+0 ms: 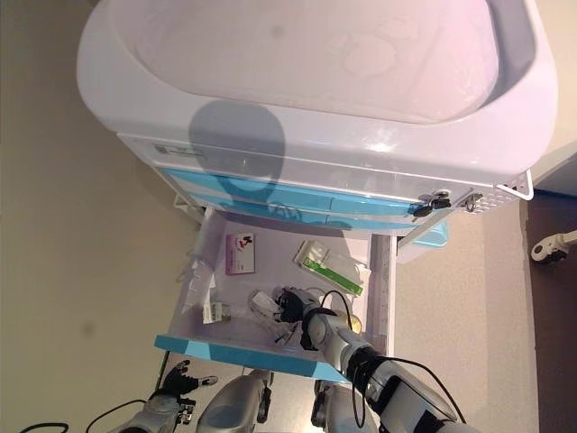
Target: Open the drawer and pick up the medicine
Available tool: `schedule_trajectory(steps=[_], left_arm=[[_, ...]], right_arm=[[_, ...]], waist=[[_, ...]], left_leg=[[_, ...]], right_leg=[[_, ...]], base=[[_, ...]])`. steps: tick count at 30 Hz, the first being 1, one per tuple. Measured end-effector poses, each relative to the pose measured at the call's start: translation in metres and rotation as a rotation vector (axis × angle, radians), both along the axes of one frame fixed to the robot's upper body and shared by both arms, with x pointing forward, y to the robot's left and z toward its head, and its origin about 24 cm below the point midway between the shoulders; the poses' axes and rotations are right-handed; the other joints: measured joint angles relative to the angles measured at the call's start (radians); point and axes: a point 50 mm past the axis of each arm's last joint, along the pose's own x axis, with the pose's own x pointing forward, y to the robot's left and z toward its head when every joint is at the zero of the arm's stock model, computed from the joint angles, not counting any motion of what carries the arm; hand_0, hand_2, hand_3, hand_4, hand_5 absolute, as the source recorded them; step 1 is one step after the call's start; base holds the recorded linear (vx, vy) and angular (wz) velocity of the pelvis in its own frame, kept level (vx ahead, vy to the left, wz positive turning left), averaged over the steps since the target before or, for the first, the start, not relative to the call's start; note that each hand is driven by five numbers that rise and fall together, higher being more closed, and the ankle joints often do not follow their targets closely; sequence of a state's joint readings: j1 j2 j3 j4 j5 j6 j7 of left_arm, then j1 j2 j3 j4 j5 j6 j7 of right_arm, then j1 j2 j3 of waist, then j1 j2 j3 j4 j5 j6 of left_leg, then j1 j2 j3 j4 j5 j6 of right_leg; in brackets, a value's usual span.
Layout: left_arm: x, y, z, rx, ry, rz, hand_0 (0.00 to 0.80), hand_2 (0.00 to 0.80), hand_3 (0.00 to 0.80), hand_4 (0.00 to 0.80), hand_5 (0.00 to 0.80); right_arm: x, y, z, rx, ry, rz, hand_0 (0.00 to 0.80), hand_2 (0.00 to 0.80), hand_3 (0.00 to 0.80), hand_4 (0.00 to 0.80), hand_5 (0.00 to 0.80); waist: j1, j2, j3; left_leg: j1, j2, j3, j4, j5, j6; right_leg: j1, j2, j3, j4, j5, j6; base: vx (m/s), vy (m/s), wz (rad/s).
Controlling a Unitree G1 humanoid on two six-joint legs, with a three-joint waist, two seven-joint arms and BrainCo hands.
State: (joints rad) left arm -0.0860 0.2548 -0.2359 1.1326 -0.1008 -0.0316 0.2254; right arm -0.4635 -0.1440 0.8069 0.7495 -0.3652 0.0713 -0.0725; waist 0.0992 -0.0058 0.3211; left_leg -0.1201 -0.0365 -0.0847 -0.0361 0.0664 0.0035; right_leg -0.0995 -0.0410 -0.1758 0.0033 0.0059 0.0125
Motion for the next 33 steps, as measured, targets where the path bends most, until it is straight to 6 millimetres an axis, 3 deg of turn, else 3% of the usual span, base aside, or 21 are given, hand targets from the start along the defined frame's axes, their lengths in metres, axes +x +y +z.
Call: schedule_trajectory(steps=[2,12,24,33], left_arm=[[0.000,0.000,0.000,0.000,0.000,0.000,0.000,0.000,0.000,0.000,0.000],[-0.002,0.001,-0.001,0.003,0.009,0.003,0.000,0.000,0.000,0.000,0.000],[-0.003,0.003,-0.001,0.003,0.015,0.013,0.000,0.000,0.000,0.000,0.000],[-0.008,0.016,0.000,-0.001,0.032,0.064,0.000,0.000,0.000,0.000,0.000]], right_arm=[[0.001,0.001,0.001,-0.009,-0.010,0.011,0.797,0.797,0.797,0.797,0.797],[0.003,0.001,0.006,-0.012,-0.029,0.026,0.800,0.800,0.800,0.800,0.800],[0.022,-0.011,0.048,0.124,-0.146,-0.017,0.800,0.800,0.800,0.800,0.800],[0.033,-0.030,0.101,0.271,-0.251,-0.006,0.800,0.800,0.800,0.800,0.800]], waist=[[0.000,-0.001,0.000],[0.001,-0.003,0.001],[0.000,-0.025,0.001],[-0.001,-0.055,-0.015]], left_leg=[[0.000,0.000,-0.001,0.001,0.000,0.000],[0.002,0.000,-0.001,0.001,0.000,0.000],[0.013,0.000,0.001,0.002,0.000,0.000],[0.051,0.002,0.008,-0.006,0.000,0.000]], right_leg=[[0.001,0.000,0.000,0.000,0.000,0.000],[0.004,0.001,0.001,0.000,0.000,0.000],[0.013,0.001,0.004,0.001,0.001,-0.001],[0.045,0.002,0.016,0.000,0.000,-0.001]], base=[[0.000,0.000,0.00],[0.000,0.000,0.00],[0.000,0.000,0.00],[0.022,-0.013,-0.02]])
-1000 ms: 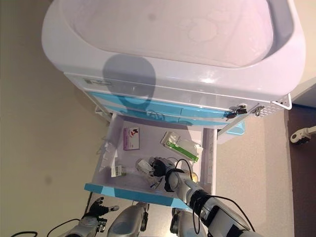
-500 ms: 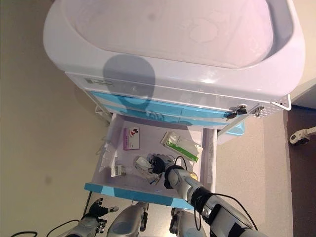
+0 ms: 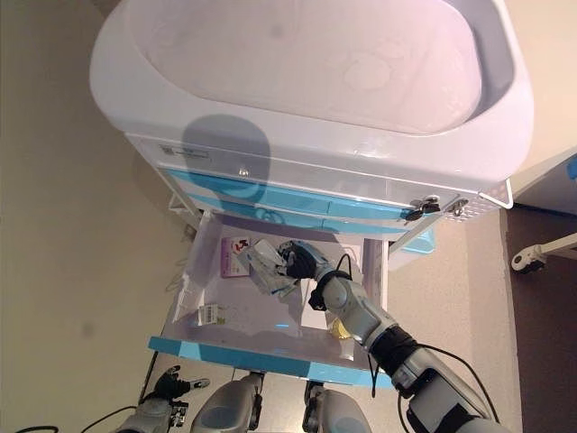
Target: Open the drawer and pick up the medicine
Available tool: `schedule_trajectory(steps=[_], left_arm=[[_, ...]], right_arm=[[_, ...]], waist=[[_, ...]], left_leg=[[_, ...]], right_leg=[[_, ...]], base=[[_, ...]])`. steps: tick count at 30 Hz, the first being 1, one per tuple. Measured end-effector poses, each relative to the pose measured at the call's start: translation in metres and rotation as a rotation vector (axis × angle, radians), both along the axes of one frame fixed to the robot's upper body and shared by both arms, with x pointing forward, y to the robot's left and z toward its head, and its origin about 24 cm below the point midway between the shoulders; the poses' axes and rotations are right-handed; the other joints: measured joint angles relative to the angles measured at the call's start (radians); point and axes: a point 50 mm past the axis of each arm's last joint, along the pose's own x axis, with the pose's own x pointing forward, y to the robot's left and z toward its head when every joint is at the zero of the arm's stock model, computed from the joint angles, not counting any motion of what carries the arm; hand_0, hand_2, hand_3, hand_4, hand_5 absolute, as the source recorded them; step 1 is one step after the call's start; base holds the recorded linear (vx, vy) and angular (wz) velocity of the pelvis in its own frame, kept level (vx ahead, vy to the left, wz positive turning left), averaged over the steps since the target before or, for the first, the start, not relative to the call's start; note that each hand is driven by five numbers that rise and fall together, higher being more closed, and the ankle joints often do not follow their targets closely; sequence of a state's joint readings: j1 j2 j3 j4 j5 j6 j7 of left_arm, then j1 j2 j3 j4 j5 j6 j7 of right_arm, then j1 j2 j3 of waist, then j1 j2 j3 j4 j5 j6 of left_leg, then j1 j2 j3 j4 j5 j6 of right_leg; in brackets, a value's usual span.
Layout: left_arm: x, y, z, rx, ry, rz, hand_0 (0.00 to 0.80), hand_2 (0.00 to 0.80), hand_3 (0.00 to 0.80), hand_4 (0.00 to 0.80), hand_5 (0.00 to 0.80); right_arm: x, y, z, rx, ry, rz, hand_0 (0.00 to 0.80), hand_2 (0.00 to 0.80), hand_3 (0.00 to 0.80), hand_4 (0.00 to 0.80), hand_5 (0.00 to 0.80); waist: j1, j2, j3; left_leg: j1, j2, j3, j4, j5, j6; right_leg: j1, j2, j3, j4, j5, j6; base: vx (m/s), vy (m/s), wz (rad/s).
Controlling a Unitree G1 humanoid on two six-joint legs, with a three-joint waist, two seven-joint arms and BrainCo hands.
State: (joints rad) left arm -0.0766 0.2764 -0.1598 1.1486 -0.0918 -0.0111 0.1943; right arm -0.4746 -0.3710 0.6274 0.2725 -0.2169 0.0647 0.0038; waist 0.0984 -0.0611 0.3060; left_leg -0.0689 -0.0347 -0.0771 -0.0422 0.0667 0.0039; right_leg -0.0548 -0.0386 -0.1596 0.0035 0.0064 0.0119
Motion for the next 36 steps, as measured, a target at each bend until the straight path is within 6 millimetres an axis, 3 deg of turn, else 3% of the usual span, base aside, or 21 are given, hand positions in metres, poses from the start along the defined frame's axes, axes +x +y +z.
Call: schedule_trajectory(steps=[9,13,19,23,27,30,36], left_arm=[[-0.015,0.012,-0.002,-0.033,0.037,0.019,0.000,0.000,0.000,0.000,0.000],[-0.027,0.014,-0.005,-0.058,0.068,0.023,0.000,0.000,0.000,0.000,0.000],[-0.042,0.015,-0.008,-0.089,0.100,0.033,0.000,0.000,0.000,0.000,0.000],[-0.047,0.014,-0.010,-0.098,0.110,0.035,0.000,0.000,0.000,0.000,0.000],[-0.054,0.013,-0.012,-0.107,0.131,0.038,0.000,0.000,0.000,0.000,0.000],[-0.055,0.014,-0.012,-0.110,0.128,0.034,0.000,0.000,0.000,0.000,0.000],[-0.061,0.020,-0.011,-0.100,0.142,0.038,0.000,0.000,0.000,0.000,0.000]], right_arm=[[-0.006,-0.015,0.043,0.100,0.011,0.140,0.800,0.800,0.800,0.800,0.800],[-0.012,-0.027,0.072,0.130,0.005,0.233,0.800,0.800,0.800,0.800,0.800],[-0.028,-0.045,0.137,0.084,-0.047,0.401,0.800,0.800,0.800,0.800,0.800],[-0.030,-0.057,0.183,0.044,-0.114,0.423,0.800,0.800,0.800,0.800,0.800],[-0.033,-0.054,0.221,-0.001,-0.219,0.461,0.800,0.800,0.800,0.800,0.800],[-0.027,-0.054,0.246,-0.069,-0.300,0.439,0.800,0.800,0.800,0.800,0.800],[0.006,-0.058,0.269,-0.152,-0.345,0.307,0.800,0.800,0.800,0.800,0.800]], waist=[[0.000,-0.029,-0.047],[-0.002,-0.036,-0.082],[-0.005,-0.046,-0.119],[-0.018,-0.058,-0.132],[-0.034,-0.069,-0.142],[-0.033,-0.085,-0.156],[-0.027,-0.114,-0.177]], left_leg=[[0.020,0.000,0.002,-0.004,0.000,0.000],[0.024,0.000,0.005,-0.006,-0.001,-0.001],[0.025,0.001,0.012,-0.012,0.002,0.002],[0.028,0.002,0.015,-0.012,0.001,0.002],[0.035,0.003,0.017,-0.014,0.001,0.001],[0.039,0.005,0.017,-0.015,0.000,0.000],[0.035,0.005,0.007,-0.014,-0.002,-0.003]], right_leg=[[0.019,0.001,0.012,-0.003,0.000,0.000],[0.021,0.000,0.013,-0.003,0.000,0.000],[0.017,0.001,0.019,-0.002,0.001,0.001],[0.020,0.001,0.020,-0.004,0.001,0.002],[0.027,0.003,0.021,-0.009,0.001,0.002],[0.034,0.005,0.020,-0.016,-0.001,0.004],[0.038,0.005,0.011,-0.025,-0.001,0.005]], base=[[0.021,-0.016,0.00],[0.000,0.000,0.00],[0.016,-0.014,-0.03],[0.015,-0.013,-0.01],[0.000,0.000,0.00],[0.000,0.000,0.00],[0.010,-0.014,0.04]])
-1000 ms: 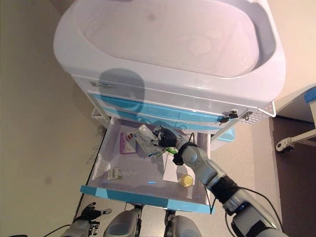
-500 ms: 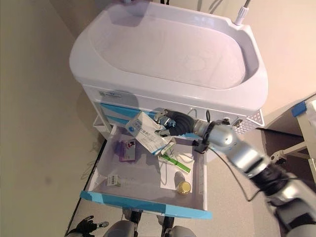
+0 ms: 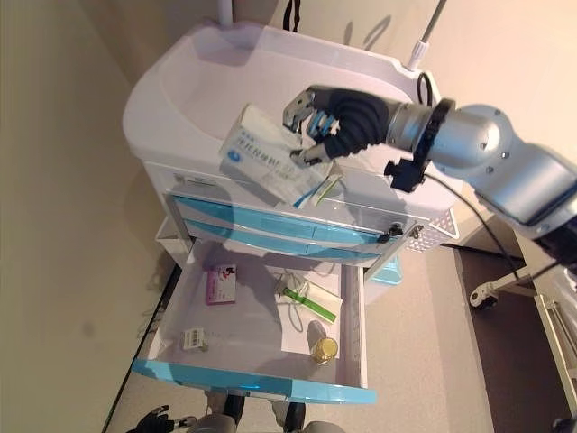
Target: Open the drawer and pick up the medicine
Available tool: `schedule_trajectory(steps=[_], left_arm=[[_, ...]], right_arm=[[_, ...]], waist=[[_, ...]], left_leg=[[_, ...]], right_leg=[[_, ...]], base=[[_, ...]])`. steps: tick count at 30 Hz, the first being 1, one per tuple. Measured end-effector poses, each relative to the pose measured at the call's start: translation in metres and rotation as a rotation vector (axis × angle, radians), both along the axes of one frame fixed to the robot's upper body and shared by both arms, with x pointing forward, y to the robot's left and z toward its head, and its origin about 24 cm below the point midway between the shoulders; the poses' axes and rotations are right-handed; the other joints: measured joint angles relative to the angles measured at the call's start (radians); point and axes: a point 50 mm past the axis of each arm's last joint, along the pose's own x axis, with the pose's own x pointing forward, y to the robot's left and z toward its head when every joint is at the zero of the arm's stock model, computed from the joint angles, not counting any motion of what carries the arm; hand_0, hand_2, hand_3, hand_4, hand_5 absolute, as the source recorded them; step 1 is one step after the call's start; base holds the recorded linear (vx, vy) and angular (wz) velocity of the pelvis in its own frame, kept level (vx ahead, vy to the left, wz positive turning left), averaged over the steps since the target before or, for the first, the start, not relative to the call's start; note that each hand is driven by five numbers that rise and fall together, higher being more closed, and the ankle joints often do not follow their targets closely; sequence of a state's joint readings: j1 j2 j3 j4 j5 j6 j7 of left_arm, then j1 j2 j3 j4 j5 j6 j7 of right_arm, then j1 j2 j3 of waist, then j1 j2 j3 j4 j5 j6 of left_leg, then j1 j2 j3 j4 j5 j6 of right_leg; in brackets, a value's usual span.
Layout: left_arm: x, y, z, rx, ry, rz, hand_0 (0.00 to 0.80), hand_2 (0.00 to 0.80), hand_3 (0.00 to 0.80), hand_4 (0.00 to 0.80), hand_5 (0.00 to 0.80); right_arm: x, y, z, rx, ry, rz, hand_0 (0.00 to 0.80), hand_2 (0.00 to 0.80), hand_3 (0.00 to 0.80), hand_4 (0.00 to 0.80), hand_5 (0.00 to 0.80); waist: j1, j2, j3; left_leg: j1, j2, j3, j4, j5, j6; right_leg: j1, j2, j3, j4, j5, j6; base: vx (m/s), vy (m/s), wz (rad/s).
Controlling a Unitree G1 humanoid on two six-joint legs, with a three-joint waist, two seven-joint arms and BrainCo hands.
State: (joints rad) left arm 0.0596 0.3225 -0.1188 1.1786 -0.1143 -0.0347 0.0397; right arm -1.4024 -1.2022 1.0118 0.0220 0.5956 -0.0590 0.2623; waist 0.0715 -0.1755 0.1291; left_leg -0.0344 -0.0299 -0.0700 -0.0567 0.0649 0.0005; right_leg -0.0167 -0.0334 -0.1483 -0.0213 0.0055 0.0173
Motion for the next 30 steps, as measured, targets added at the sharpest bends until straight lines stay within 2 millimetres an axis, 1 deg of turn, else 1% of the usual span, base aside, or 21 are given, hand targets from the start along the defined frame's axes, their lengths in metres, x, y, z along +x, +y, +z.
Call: schedule_trajectory(steps=[1,2,4,5,6,7,8,9,10,11,12,14,15,16,17,19,21,22,26,27,30], left_arm=[[0.000,0.001,0.000,0.003,0.003,0.000,0.000,0.000,0.000,0.000,0.000],[-0.003,0.002,0.000,0.002,0.012,0.004,0.000,0.000,0.000,0.000,0.000],[-0.005,0.004,0.000,0.004,0.018,0.013,0.000,0.000,0.000,0.000,0.000],[-0.008,0.004,-0.001,0.005,0.027,0.016,0.000,0.000,0.000,0.000,0.000],[-0.009,0.004,-0.001,0.005,0.031,0.018,0.000,0.000,0.000,0.000,0.000],[-0.013,0.005,-0.002,0.007,0.051,0.025,0.000,0.000,0.000,0.000,0.000],[-0.014,0.006,-0.002,0.008,0.055,0.026,0.000,0.000,0.000,0.000,0.000],[-0.016,0.006,-0.003,0.008,0.062,0.026,0.000,0.000,0.000,0.000,0.000],[-0.018,0.006,-0.003,0.009,0.071,0.025,0.000,0.000,0.000,0.000,0.000],[-0.018,0.006,-0.003,0.008,0.069,0.024,0.000,0.000,0.000,0.000,0.000],[-0.018,0.005,-0.003,0.002,0.067,0.039,0.000,0.000,0.000,0.000,0.000],[-0.016,0.004,-0.003,0.000,0.062,0.031,0.000,0.000,0.000,0.000,0.000],[-0.016,0.004,-0.003,0.001,0.067,0.028,0.000,0.000,0.000,0.000,0.000],[-0.016,0.004,-0.003,0.001,0.067,0.028,0.000,0.000,0.000,0.000,0.000],[-0.016,0.004,-0.003,0.001,0.065,0.028,0.000,0.000,0.000,0.000,0.000],[-0.015,0.004,-0.003,0.003,0.065,0.028,0.000,0.000,0.000,0.000,0.000],[-0.012,0.004,-0.003,0.004,0.059,0.023,0.000,0.000,0.000,0.000,0.000],[-0.011,0.003,-0.003,0.004,0.059,0.016,0.000,0.000,0.000,0.000,0.000],[-0.008,0.001,-0.003,0.008,0.059,-0.001,0.000,0.000,0.000,0.000,0.000],[-0.006,0.000,-0.003,0.006,0.054,-0.003,0.000,0.000,0.000,0.000,0.000],[-0.005,0.000,-0.003,0.006,0.053,-0.006,0.000,0.000,0.000,0.000,0.000]], right_arm=[[0.004,-0.002,0.003,0.003,-0.011,-0.022,0.800,0.800,0.800,0.800,0.800],[0.015,-0.005,0.009,0.007,-0.033,-0.076,0.800,0.800,0.800,0.800,0.800],[0.026,-0.011,0.014,0.028,-0.056,-0.139,0.800,0.800,0.800,0.800,0.800],[0.034,-0.019,0.015,0.044,-0.075,-0.197,0.800,0.800,0.800,0.800,0.800],[0.038,-0.020,0.016,0.043,-0.084,-0.217,0.800,0.800,0.800,0.800,0.800],[0.050,-0.024,0.016,0.046,-0.103,-0.280,0.800,0.800,0.800,0.800,0.800],[0.054,-0.029,0.015,0.045,-0.108,-0.317,0.800,0.800,0.800,0.800,0.800],[0.062,-0.032,0.013,0.034,-0.113,-0.364,0.800,0.800,0.800,0.800,0.800],[0.067,-0.032,0.010,0.033,-0.110,-0.387,0.800,0.800,0.800,0.800,0.800],[0.072,-0.036,0.008,0.023,-0.111,-0.427,0.800,0.800,0.800,0.800,0.800],[0.087,-0.038,-0.002,0.015,-0.106,-0.513,0.800,0.800,0.800,0.800,0.800],[0.092,-0.045,-0.010,-0.024,-0.099,-0.576,0.800,0.800,0.800,0.800,0.800],[0.098,-0.044,-0.013,-0.012,-0.100,-0.615,0.800,0.800,0.800,0.800,0.800],[0.099,-0.044,-0.015,-0.020,-0.103,-0.628,0.800,0.800,0.800,0.800,0.800],[0.100,-0.047,-0.015,-0.036,-0.112,-0.650,0.800,0.800,0.800,0.800,0.800],[0.103,-0.050,-0.016,-0.041,-0.124,-0.691,0.800,0.800,0.800,0.800,0.800],[0.107,-0.056,-0.021,-0.076,-0.137,-0.754,0.800,0.800,0.800,0.800,0.800],[0.109,-0.059,-0.027,-0.111,-0.132,-0.787,0.800,0.800,0.800,0.800,0.800],[0.111,-0.061,-0.032,-0.154,-0.138,-0.823,0.800,0.800,0.800,0.800,0.800],[0.111,-0.061,-0.033,-0.170,-0.142,-0.831,0.800,0.800,0.800,0.800,0.800],[0.112,-0.060,-0.034,-0.203,-0.155,-0.838,0.800,0.800,0.800,0.800,0.800]], waist=[[-0.003,-0.002,-0.001],[0.001,-0.005,-0.003],[-0.002,-0.008,-0.006],[0.007,-0.010,-0.007],[0.019,-0.011,-0.008],[0.022,-0.011,-0.008],[0.025,-0.012,-0.008],[0.037,-0.011,-0.008],[0.035,-0.012,-0.009],[0.042,-0.012,-0.008],[0.053,-0.012,-0.009],[0.061,-0.012,-0.008],[0.066,-0.013,-0.009],[0.061,-0.013,-0.009],[0.075,-0.013,-0.008],[0.083,-0.013,-0.009],[0.090,-0.013,-0.008],[0.094,-0.012,-0.008],[0.108,-0.010,-0.007],[0.111,-0.010,-0.007],[0.112,-0.010,-0.007]], left_leg=[[0.000,0.000,0.000,0.000,0.000,0.000],[-0.004,-0.002,-0.009,0.002,0.001,0.001],[-0.008,-0.002,-0.014,0.003,0.001,0.001],[-0.010,-0.003,-0.017,0.003,0.001,0.001],[-0.011,-0.003,-0.019,0.003,0.001,0.001],[-0.010,-0.003,-0.019,0.004,0.001,0.000],[-0.012,-0.003,-0.023,0.004,0.001,0.000],[-0.011,-0.005,-0.030,0.004,0.001,0.000],[-0.010,-0.005,-0.031,0.005,0.000,-0.001],[-0.013,-0.005,-0.036,0.005,0.000,-0.001],[-0.014,-0.004,-0.042,0.007,0.000,-0.002],[-0.023,-0.005,-0.045,0.009,0.000,-0.003],[-0.029,-0.006,-0.051,0.013,-0.001,-0.004],[-0.030,-0.006,-0.053,0.013,-0.001,-0.004],[-0.034,-0.008,-0.062,0.013,0.000,-0.005],[-0.036,-0.009,-0.070,0.013,0.000,-0.005],[-0.049,-0.012,-0.083,0.018,0.001,-0.006],[-0.053,-0.013,-0.092,0.017,0.003,-0.007],[-0.063,-0.016,-0.106,0.019,0.004,-0.008],[-0.066,-0.016,-0.116,0.019,0.006,-0.009],[-0.067,-0.018,-0.123,0.019,0.006,-0.010]], right_leg=[[0.000,0.000,0.000,-0.001,0.000,0.000],[0.002,0.000,-0.002,-0.005,0.001,0.000],[0.002,0.000,-0.004,-0.008,0.001,0.000],[0.002,0.000,-0.008,-0.010,0.001,0.000],[0.003,0.000,-0.011,-0.010,0.001,0.000],[0.005,0.000,-0.013,-0.014,0.003,-0.002],[0.005,0.000,-0.015,-0.016,0.003,-0.003],[0.012,0.000,-0.025,-0.020,0.003,-0.004],[0.015,0.000,-0.025,-0.022,0.004,-0.004],[0.015,0.001,-0.027,-0.022,0.003,-0.004],[0.016,0.002,-0.027,-0.025,0.003,-0.004],[0.014,0.003,-0.028,-0.027,0.001,0.000],[0.014,0.003,-0.029,-0.031,0.001,0.000],[0.014,0.003,-0.029,-0.032,0.001,0.000],[0.015,0.003,-0.033,-0.036,0.001,0.000],[0.017,0.003,-0.040,-0.038,0.003,-0.003],[0.016,0.003,-0.054,-0.042,0.003,-0.003],[0.016,0.003,-0.056,-0.045,0.003,-0.003],[0.016,0.003,-0.069,-0.055,0.003,-0.004],[0.016,0.003,-0.077,-0.055,0.003,-0.004],[0.018,0.003,-0.081,-0.055,0.002,-0.003]], base=[[0.014,-0.019,0.10],[0.014,-0.022,0.09],[0.011,-0.018,0.12],[0.012,-0.012,0.11],[0.015,-0.020,0.08],[0.011,-0.014,0.06],[0.008,-0.018,0.11],[0.010,-0.015,0.13],[0.011,-0.014,0.13],[0.015,-0.011,0.08],[0.019,-0.011,0.07],[0.028,-0.014,0.12],[0.019,-0.010,0.14],[0.018,-0.010,0.17],[0.012,-0.005,0.11],[0.018,-0.003,0.16],[0.024,-0.002,0.23],[0.024,-0.006,0.20],[0.024,-0.008,0.13],[0.010,-0.007,0.14],[0.012,-0.011,0.10]])
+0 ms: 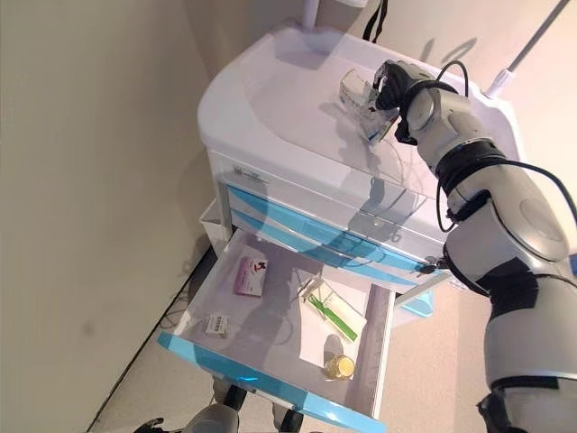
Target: Open the drawer and pick up the medicine
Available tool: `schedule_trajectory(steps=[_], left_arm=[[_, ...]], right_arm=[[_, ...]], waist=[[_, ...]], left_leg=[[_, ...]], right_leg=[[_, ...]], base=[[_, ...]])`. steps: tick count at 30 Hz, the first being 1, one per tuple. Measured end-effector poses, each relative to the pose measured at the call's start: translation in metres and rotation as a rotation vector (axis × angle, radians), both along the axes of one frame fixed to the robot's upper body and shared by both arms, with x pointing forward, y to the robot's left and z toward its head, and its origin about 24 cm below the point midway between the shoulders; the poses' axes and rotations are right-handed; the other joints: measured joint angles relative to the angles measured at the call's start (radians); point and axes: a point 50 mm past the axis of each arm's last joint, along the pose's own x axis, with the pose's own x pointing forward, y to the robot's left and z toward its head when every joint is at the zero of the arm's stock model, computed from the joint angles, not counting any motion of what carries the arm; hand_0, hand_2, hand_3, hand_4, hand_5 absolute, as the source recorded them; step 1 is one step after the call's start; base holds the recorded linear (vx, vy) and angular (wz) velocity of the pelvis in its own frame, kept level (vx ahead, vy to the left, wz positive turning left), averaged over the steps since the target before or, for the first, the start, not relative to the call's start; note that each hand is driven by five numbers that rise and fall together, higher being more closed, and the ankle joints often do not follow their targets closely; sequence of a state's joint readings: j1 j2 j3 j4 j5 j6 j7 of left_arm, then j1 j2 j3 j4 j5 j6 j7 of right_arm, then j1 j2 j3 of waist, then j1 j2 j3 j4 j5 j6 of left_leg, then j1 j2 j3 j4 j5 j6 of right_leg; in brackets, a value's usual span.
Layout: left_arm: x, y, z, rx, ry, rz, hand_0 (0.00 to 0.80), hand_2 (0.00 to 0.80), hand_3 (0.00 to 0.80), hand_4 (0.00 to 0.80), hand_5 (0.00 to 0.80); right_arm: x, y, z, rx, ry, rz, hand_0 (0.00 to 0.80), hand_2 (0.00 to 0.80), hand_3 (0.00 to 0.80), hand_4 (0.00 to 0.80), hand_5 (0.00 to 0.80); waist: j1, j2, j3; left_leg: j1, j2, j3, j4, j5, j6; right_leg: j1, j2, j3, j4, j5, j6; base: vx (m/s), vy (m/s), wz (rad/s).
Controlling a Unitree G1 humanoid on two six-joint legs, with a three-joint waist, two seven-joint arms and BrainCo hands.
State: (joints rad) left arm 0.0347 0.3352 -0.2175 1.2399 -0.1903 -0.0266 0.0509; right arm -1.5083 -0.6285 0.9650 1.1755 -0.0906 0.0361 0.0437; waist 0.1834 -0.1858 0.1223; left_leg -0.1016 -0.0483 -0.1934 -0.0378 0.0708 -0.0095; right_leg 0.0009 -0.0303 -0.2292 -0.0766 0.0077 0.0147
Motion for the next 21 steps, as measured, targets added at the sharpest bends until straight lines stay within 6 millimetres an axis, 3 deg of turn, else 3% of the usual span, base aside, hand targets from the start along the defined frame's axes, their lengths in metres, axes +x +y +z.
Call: schedule_trajectory(steps=[11,13,14,15,16,17,21], left_arm=[[0.0020,-0.0014,-0.0001,-0.001,0.002,-0.019,0.000,0.000,0.000,0.000,0.000],[0.0022,-0.0015,-0.0001,-0.001,0.002,-0.019,0.000,0.000,0.000,0.000,0.000],[0.0025,-0.0016,-0.0001,-0.001,0.001,-0.020,0.000,0.000,0.000,0.000,0.000],[0.0026,-0.0016,-0.0001,-0.001,0.001,-0.020,0.000,0.000,0.000,0.000,0.000],[0.0027,-0.0016,0.0000,-0.001,0.001,-0.020,0.000,0.000,0.000,0.000,0.000],[0.0028,-0.0016,0.0000,-0.001,0.001,-0.020,0.000,0.000,0.000,0.000,0.000],[0.0027,-0.0016,-0.0001,-0.002,0.002,-0.020,0.000,0.000,0.000,0.000,0.000]], right_arm=[[0.0005,-0.0039,-0.0020,-0.054,0.020,-0.033,0.797,0.797,0.797,0.797,0.797],[0.0005,-0.0046,-0.0022,-0.059,0.023,-0.037,0.722,0.722,0.722,0.722,0.722],[0.0005,-0.0045,-0.0025,-0.061,0.027,-0.037,0.543,0.543,0.543,0.543,0.543],[0.0005,-0.0044,-0.0026,-0.062,0.030,-0.036,0.496,0.496,0.496,0.496,0.496],[0.0005,-0.0043,-0.0028,-0.062,0.035,-0.035,0.100,0.100,0.100,0.100,0.100],[0.0006,-0.0036,-0.0031,-0.063,0.041,-0.031,0.000,0.000,0.000,0.000,0.000],[0.0015,0.0000,-0.0067,-0.063,0.070,-0.020,0.000,0.000,0.000,0.000,0.000]], waist=[[0.001,0.000,0.000],[0.001,0.000,0.000],[0.001,0.000,0.000],[0.001,0.000,0.000],[0.001,0.000,0.000],[0.001,0.000,0.000],[0.000,0.000,0.000]], left_leg=[[-0.016,-0.009,-0.022,0.011,0.004,0.001],[-0.016,-0.010,-0.025,0.011,0.005,0.000],[-0.017,-0.010,-0.026,0.011,0.005,-0.001],[-0.017,-0.010,-0.026,0.011,0.005,-0.001],[-0.017,-0.010,-0.026,0.011,0.006,-0.001],[-0.017,-0.010,-0.026,0.011,0.006,-0.001],[-0.017,-0.011,-0.027,0.011,0.007,0.000]], right_leg=[[-0.001,-0.004,-0.014,-0.001,-0.003,0.004],[-0.001,-0.005,-0.015,-0.001,-0.003,0.004],[-0.001,-0.005,-0.016,-0.001,-0.003,0.004],[-0.001,-0.005,-0.017,-0.001,-0.003,0.004],[-0.001,-0.005,-0.017,-0.001,-0.003,0.004],[-0.001,-0.005,-0.017,0.000,-0.003,0.004],[-0.001,-0.005,-0.018,0.000,-0.003,0.004]], base=[[0.005,-0.006,0.06],[0.006,-0.009,0.06],[0.000,0.000,0.00],[0.000,0.000,0.00],[0.000,0.000,0.00],[0.000,0.000,0.00],[0.000,0.000,0.00]])
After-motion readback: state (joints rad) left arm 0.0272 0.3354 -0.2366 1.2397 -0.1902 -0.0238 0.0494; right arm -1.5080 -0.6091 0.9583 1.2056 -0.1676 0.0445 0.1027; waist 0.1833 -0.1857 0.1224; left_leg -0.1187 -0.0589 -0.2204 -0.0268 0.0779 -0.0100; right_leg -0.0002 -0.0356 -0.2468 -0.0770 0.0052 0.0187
